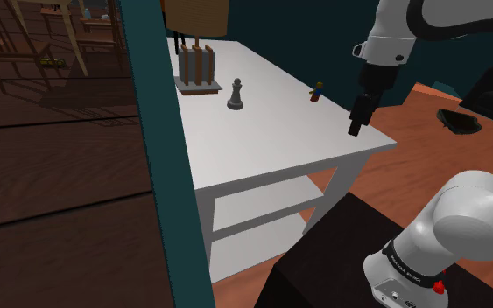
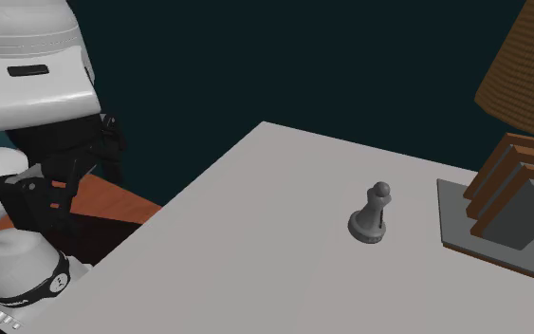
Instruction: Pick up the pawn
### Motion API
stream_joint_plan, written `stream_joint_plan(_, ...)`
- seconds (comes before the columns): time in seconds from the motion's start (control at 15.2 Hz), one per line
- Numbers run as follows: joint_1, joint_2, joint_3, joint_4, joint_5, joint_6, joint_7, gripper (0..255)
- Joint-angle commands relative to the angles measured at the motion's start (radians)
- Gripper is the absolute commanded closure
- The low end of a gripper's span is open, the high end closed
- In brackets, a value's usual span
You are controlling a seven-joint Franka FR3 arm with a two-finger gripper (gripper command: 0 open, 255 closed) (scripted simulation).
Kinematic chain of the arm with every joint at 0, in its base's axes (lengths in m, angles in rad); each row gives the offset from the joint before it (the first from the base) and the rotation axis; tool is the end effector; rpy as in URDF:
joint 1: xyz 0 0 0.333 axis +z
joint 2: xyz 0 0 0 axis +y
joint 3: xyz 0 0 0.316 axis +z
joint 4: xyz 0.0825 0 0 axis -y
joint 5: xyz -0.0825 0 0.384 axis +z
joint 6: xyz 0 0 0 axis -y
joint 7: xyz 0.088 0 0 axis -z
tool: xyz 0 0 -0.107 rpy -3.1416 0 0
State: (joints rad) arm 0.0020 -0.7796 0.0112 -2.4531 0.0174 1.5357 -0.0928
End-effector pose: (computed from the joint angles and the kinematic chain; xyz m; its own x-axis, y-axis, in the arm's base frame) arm 0.2994 0.0065 0.5403 0.9855 0.1020 -0.1359 0.0999 -0.9947 -0.0221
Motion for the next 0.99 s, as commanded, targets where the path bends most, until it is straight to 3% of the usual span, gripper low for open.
stream_joint_plan(0.0,0.0,0.0,0.0,0.0,0.0,0.0,0.0,0)
stream_joint_plan(0.46,0.004,0.264,0.051,0.176,0.022,0.118,0.077,0)
stream_joint_plan(0.92,0.003,0.523,0.092,0.408,0.013,0.174,0.154,0)
